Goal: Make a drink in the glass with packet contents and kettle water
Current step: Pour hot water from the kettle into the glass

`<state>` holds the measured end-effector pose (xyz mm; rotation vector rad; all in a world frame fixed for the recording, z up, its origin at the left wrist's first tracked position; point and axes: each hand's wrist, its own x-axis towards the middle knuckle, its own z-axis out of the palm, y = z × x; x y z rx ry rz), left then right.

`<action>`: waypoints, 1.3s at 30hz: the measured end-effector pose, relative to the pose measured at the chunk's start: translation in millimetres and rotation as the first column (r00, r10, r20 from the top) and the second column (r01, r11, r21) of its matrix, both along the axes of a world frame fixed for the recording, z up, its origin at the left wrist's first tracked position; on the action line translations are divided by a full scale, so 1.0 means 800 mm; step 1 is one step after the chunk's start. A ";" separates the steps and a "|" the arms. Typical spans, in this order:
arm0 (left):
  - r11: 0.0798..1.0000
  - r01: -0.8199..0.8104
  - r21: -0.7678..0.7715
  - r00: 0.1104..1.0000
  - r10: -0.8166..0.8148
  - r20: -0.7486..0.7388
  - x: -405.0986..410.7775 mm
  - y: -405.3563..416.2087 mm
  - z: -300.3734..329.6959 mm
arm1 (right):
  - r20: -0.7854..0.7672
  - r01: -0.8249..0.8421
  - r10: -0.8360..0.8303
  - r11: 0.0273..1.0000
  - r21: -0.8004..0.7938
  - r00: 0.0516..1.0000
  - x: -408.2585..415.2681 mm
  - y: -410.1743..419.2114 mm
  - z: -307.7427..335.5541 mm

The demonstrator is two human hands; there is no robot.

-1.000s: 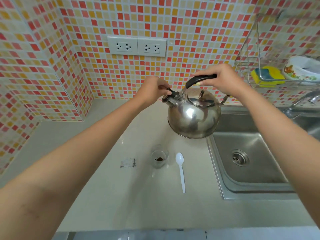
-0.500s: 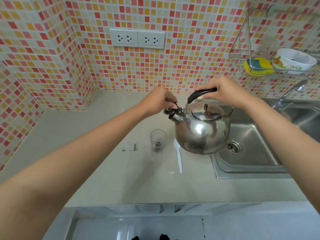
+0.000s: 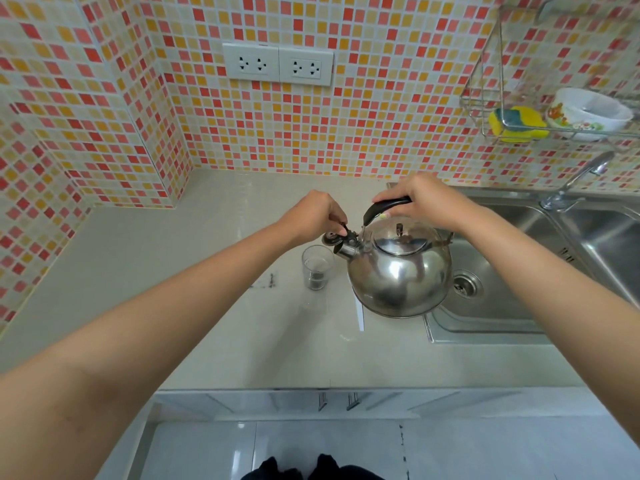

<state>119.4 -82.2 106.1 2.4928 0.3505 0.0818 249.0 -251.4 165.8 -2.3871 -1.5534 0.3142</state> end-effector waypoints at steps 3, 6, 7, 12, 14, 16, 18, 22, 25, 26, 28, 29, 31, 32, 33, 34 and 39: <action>1.000 -0.026 -0.013 1.000 0.026 -0.011 -0.002 0.001 -0.006 | -0.012 -0.016 0.016 1.000 -0.013 1.000 -0.001 0.006 -0.005; 0.999 -0.046 -0.024 0.999 0.045 -0.027 -0.005 0.002 -0.010 | 0.002 -0.019 0.019 0.999 -0.035 1.000 -0.002 0.014 -0.009; 0.998 -0.049 -0.025 0.998 0.048 -0.030 -0.005 0.002 -0.011 | 0.006 -0.023 0.023 0.999 -0.046 1.000 -0.003 0.017 -0.009; 0.998 -0.064 -0.013 0.997 0.063 -0.052 -0.007 0.003 -0.016 | 0.001 -0.043 0.043 0.995 -0.089 0.999 -0.004 0.027 -0.012; 0.998 -0.068 -0.013 0.996 0.067 -0.059 -0.007 0.004 -0.018 | 0.004 -0.056 0.057 0.993 -0.105 0.998 -0.005 0.030 -0.012; 0.998 -0.068 -0.008 0.996 0.067 -0.066 -0.008 0.005 -0.019 | 0.004 -0.065 0.066 0.990 -0.123 0.998 -0.007 0.034 -0.012; 0.998 -0.067 0.000 0.995 0.067 -0.071 -0.008 0.006 -0.020 | 0.005 -0.068 0.069 0.988 -0.137 0.998 -0.008 0.037 -0.011; 0.998 -0.067 0.012 0.995 0.068 -0.069 -0.008 0.009 -0.021 | 0.013 -0.074 0.077 0.985 -0.155 0.997 -0.008 0.042 -0.010; 0.998 -0.059 0.026 0.996 0.061 -0.071 -0.009 0.010 -0.022 | 0.027 -0.080 0.086 0.983 -0.165 0.996 -0.009 0.045 -0.008; 0.998 -0.058 0.025 0.996 0.060 -0.072 -0.009 0.010 -0.022 | 0.031 -0.082 0.089 0.982 -0.171 0.996 -0.010 0.047 -0.008; 0.998 -0.059 0.022 0.995 0.061 -0.075 -0.008 0.010 -0.022 | 0.036 -0.087 0.095 0.980 -0.181 0.995 -0.010 0.049 -0.007; 0.998 -0.061 0.022 0.995 0.062 -0.076 -0.008 0.010 -0.022 | 0.038 -0.090 0.099 0.979 -0.184 0.994 -0.010 0.049 -0.006; 0.998 -0.066 0.023 0.995 0.068 -0.080 -0.008 0.010 -0.023 | 0.048 -0.099 0.110 0.977 -0.189 0.993 -0.010 0.051 -0.005; 0.997 -0.068 0.022 0.994 0.070 -0.082 -0.008 0.010 -0.023 | 0.053 -0.104 0.116 0.976 -0.191 0.992 -0.010 0.053 -0.004; 0.997 -0.070 0.020 0.994 0.072 -0.084 -0.008 0.011 -0.023 | 0.057 -0.108 0.121 0.975 -0.195 0.991 -0.011 0.054 -0.004; 0.997 -0.073 0.016 0.994 0.074 -0.086 -0.007 0.011 -0.023 | 0.058 -0.109 0.123 0.974 -0.198 0.991 -0.011 0.055 -0.003; 0.997 -0.075 0.010 0.993 0.076 -0.092 -0.007 0.011 -0.023 | 0.052 -0.117 0.131 0.969 -0.217 0.990 -0.012 0.058 -0.001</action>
